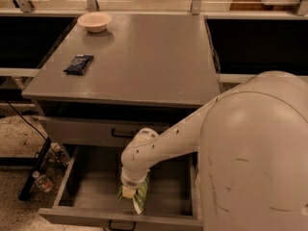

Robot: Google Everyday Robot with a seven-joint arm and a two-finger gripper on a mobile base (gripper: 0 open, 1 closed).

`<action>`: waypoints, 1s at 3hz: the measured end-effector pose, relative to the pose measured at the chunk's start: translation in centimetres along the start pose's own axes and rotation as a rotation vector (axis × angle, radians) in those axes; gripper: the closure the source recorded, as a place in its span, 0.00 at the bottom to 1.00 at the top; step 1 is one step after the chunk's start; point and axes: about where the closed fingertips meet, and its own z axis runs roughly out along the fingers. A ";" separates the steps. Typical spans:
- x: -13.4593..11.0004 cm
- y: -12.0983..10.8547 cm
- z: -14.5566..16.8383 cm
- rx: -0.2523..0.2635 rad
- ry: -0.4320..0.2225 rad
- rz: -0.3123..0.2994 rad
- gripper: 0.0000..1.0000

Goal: Place green jalapeno chip bag into middle drawer

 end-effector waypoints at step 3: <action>0.5 -0.2 4.2 -0.069 -0.009 0.038 1.00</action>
Offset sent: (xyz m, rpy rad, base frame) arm 0.0150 0.0029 -0.0589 0.0349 0.1098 -0.0365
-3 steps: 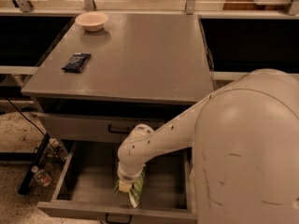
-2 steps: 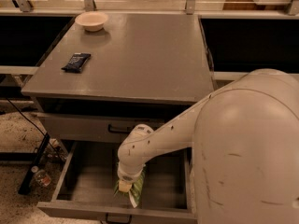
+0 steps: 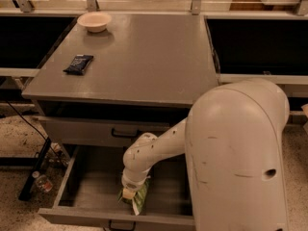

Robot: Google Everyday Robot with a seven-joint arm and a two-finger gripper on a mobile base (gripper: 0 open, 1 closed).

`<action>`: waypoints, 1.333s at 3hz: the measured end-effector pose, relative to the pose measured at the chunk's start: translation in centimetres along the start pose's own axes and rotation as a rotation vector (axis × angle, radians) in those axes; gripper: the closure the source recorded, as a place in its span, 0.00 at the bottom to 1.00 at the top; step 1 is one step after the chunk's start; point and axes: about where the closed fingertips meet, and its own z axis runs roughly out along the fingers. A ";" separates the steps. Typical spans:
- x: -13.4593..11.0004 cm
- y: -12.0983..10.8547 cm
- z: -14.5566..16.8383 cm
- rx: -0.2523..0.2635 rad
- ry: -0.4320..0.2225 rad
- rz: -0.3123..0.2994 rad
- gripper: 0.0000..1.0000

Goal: Place green jalapeno chip bag into middle drawer

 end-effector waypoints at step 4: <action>0.5 -1.1 2.9 -0.010 0.024 0.045 0.82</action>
Offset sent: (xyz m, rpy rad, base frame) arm 0.0124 -0.0008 -0.0391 -0.0260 0.0377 -0.0664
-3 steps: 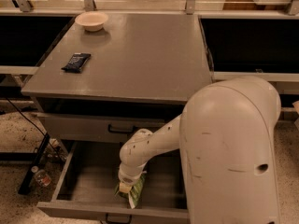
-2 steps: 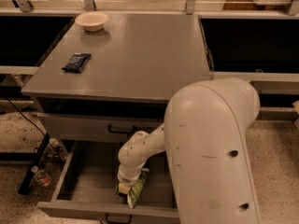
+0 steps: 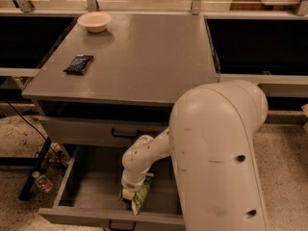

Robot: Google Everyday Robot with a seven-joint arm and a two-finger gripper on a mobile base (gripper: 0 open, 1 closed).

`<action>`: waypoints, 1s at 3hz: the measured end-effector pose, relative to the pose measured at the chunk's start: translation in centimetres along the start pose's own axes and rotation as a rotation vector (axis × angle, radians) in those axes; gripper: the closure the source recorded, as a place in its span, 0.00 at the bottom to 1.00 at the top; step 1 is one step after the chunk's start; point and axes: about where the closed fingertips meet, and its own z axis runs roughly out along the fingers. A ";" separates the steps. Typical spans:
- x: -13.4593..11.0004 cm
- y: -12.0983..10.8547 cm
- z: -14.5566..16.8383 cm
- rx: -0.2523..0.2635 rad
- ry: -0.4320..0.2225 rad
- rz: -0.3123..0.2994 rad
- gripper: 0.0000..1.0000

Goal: Place green jalapeno chip bag into middle drawer

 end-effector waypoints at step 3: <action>0.0 0.0 0.0 0.000 0.000 0.000 0.13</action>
Offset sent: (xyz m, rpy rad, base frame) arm 0.0000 0.0000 0.0000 0.0000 0.0000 0.0000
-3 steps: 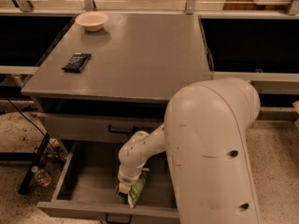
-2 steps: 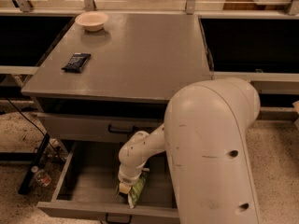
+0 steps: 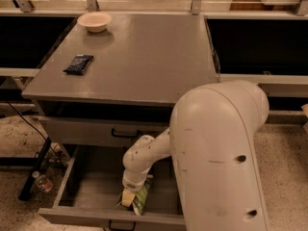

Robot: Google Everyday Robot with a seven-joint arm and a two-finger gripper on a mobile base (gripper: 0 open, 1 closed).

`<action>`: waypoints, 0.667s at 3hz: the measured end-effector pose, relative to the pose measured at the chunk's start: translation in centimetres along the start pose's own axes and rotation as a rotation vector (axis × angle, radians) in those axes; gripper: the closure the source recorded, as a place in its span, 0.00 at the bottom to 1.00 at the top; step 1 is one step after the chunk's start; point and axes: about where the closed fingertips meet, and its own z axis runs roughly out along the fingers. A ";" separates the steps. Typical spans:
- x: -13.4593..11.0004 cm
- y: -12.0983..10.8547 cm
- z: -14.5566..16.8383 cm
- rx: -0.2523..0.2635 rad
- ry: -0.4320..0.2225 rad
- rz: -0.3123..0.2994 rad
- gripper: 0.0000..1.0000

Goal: Place green jalapeno chip bag into middle drawer

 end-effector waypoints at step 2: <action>0.0 0.0 0.0 0.000 0.000 0.000 0.00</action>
Offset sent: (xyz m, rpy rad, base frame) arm 0.0000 0.0000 0.0000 0.0000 0.0000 0.0000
